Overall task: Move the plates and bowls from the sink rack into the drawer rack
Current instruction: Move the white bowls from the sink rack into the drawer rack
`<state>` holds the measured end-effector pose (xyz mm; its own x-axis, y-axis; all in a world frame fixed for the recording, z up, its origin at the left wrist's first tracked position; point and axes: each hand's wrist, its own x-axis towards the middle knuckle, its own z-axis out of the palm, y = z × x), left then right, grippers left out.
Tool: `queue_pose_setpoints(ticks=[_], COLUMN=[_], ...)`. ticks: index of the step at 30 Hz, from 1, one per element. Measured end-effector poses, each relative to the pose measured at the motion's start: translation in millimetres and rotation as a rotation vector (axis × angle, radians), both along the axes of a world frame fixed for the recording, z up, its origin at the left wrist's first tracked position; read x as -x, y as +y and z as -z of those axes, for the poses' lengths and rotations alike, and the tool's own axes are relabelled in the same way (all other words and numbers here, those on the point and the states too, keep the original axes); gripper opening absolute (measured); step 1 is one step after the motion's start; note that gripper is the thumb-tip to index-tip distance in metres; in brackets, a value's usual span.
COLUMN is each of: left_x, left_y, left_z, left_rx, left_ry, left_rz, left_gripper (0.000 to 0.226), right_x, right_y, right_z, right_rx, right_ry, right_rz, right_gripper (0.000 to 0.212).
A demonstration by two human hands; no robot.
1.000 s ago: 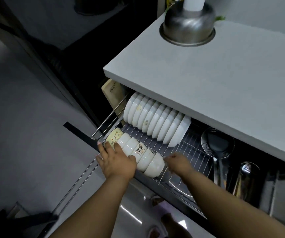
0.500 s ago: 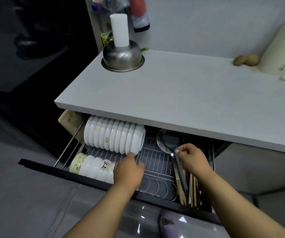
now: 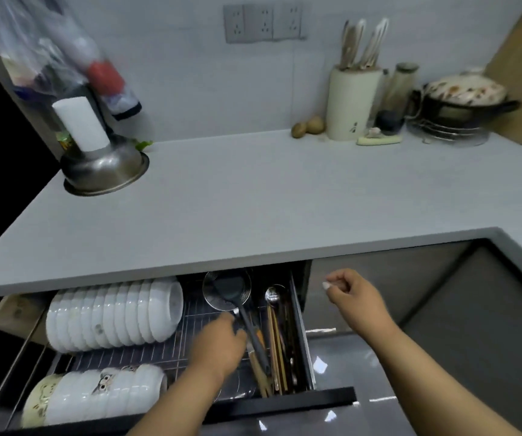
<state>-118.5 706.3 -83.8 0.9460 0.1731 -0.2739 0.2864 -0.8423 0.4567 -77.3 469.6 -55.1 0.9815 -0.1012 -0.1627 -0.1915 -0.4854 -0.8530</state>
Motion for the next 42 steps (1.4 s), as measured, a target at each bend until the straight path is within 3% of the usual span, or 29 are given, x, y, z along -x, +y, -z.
queue_pose_setpoints(ticks=[8,21,25,32,37,39,42], left_x=[-40.1,-62.6,-59.4,-59.5,-69.8,-71.7,-70.6], left_y=[-180.6,-492.9,-561.6,-635.9,-642.1,-642.1,-642.8], left_z=[-11.8,-12.9,-8.3,10.9,16.7,17.2,16.4], left_rx=[-0.022,0.117,0.017,-0.317,-0.416,-0.439,-0.448], left_ry=[-0.018,-0.179,-0.156,-0.017,0.010,0.009,0.010], left_rz=[0.266,0.767,0.901,1.089,1.150,1.152,1.155], left_gripper=[0.030,0.056,0.071,0.095,0.105,0.106,0.107], right_x=[14.6,72.8,86.9,78.3,60.0,51.9,43.1], right_y=[-176.2,-457.0,-518.5,-619.4,-663.3,-674.1,-685.4], right_z=[-15.3,-14.5,-2.7,17.4,32.6,40.5,51.0], right_rx=[0.000,0.039,0.038,0.084,0.113,0.136,0.160], right_ry=[-0.050,-0.022,0.002,0.142,0.266,0.313,0.365], right_rz=[0.246,0.659,0.747,0.913,0.927,0.910,0.885], right_gripper=[0.004,0.009,0.009,0.032,0.052,0.053,0.035])
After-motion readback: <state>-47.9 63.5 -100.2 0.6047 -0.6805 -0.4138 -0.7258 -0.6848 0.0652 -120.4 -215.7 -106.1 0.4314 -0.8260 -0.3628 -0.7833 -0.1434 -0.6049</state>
